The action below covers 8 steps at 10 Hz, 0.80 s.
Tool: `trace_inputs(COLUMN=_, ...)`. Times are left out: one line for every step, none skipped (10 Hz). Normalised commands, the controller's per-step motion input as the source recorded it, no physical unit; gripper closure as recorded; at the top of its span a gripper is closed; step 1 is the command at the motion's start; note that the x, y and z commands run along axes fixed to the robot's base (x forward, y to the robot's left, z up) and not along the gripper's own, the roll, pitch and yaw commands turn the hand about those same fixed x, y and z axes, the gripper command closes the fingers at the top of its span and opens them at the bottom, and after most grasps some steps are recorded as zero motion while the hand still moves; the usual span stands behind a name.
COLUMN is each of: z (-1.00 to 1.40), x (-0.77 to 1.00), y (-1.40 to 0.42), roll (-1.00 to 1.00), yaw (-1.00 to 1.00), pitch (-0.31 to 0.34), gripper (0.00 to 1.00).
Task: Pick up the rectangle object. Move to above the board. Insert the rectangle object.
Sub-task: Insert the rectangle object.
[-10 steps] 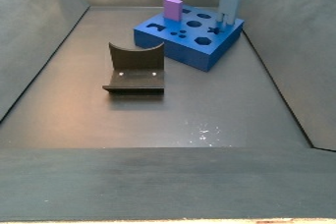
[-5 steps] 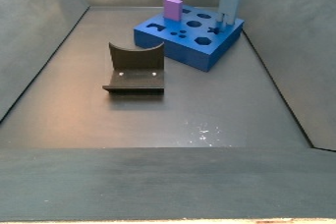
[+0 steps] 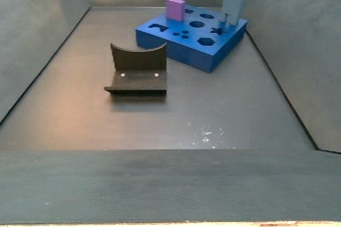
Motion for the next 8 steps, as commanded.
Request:
trace_inputs(z=-0.17, x=-0.51, y=0.0, roll=0.0, yaw=0.45, pitch=-0.5, gripper=1.0)
trace_inputs(z=-0.09, x=-0.57, y=-0.1, roll=0.15, yaw=0.36, pitch=-0.626, gripper=1.0)
trace_inputs(z=0.0, x=-0.15, y=-0.01, roll=0.0, yaw=0.01, pitch=-0.2, gripper=1.0)
trace_inputs(z=0.0, x=0.0, y=0.0, roll=-0.01, yaw=0.0, pitch=0.0, gripper=1.0)
trace_inputs(z=0.08, x=0.0, y=0.0, roll=-0.23, yaw=0.05, pitch=-0.117, gripper=1.0)
trace_inputs(z=0.07, x=-0.09, y=-0.08, roll=0.15, yaw=-0.13, pitch=-0.974, gripper=1.0)
trace_inputs(z=0.06, x=-0.07, y=-0.11, roll=0.56, yaw=-0.22, pitch=-1.0, gripper=1.0)
trace_inputs(z=0.19, x=-0.13, y=-0.07, roll=0.25, yaw=-0.24, pitch=-0.871, gripper=1.0)
